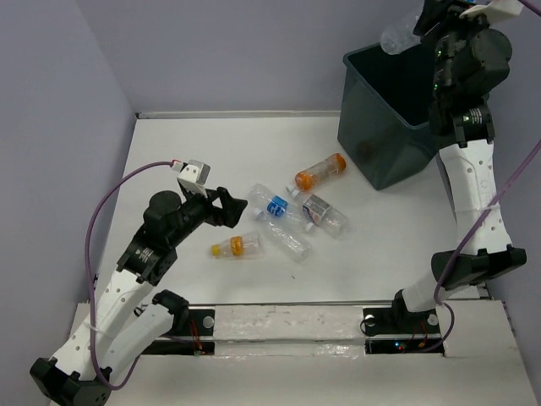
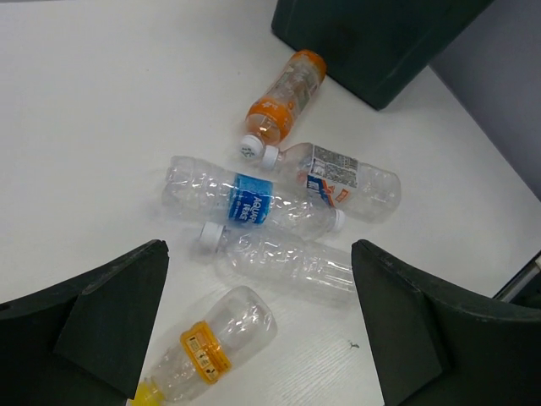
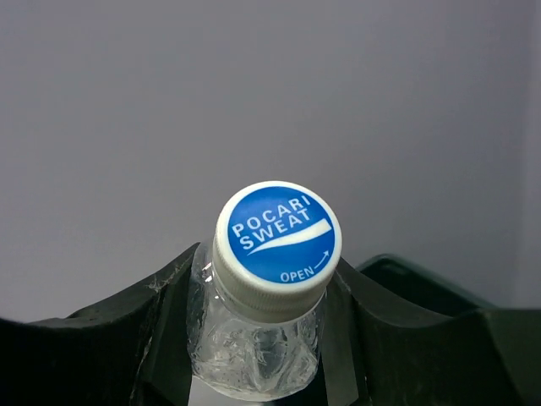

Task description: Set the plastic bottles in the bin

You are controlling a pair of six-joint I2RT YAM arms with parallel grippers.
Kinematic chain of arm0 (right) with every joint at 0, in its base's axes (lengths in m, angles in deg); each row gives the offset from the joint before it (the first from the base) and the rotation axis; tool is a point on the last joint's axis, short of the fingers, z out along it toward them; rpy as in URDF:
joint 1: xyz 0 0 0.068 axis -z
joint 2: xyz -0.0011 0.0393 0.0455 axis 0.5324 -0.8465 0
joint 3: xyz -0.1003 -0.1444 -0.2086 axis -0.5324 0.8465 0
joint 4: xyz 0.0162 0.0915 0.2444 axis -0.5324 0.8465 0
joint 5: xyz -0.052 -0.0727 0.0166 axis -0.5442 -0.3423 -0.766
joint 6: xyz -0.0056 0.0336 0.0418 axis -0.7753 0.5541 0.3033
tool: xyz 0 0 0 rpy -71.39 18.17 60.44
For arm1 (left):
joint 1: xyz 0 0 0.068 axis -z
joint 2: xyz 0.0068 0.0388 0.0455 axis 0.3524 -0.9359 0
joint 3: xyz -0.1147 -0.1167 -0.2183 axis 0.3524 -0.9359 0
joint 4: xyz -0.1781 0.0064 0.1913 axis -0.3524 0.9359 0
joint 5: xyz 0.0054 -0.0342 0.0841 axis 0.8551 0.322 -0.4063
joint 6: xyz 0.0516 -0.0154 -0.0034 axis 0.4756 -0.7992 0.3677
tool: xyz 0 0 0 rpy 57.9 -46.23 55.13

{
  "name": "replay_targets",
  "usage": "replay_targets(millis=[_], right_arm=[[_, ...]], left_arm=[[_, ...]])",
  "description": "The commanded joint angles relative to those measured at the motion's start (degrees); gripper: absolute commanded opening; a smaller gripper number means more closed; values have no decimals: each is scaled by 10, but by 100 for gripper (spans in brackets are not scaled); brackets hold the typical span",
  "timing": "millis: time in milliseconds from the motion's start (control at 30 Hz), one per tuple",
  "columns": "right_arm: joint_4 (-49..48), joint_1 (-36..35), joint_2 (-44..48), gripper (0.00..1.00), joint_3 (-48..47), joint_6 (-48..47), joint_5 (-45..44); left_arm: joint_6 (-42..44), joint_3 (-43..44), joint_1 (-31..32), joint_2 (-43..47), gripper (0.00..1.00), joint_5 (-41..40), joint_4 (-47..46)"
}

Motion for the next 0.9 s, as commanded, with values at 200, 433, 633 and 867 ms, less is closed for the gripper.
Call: replay_targets(millis=[200, 433, 633, 867], right_arm=[[33, 65, -91, 97, -8, -164, -178], [184, 23, -67, 95, -74, -110, 64], [169, -174, 23, 90, 145, -127, 384], [156, -446, -44, 89, 330, -232, 347]], left_arm=[[-3, 9, 2, 9, 99, -70, 14], [-16, 11, -6, 43, 99, -145, 11], [-32, 2, -66, 119, 99, -225, 10], [-59, -5, -114, 164, 99, -287, 17]])
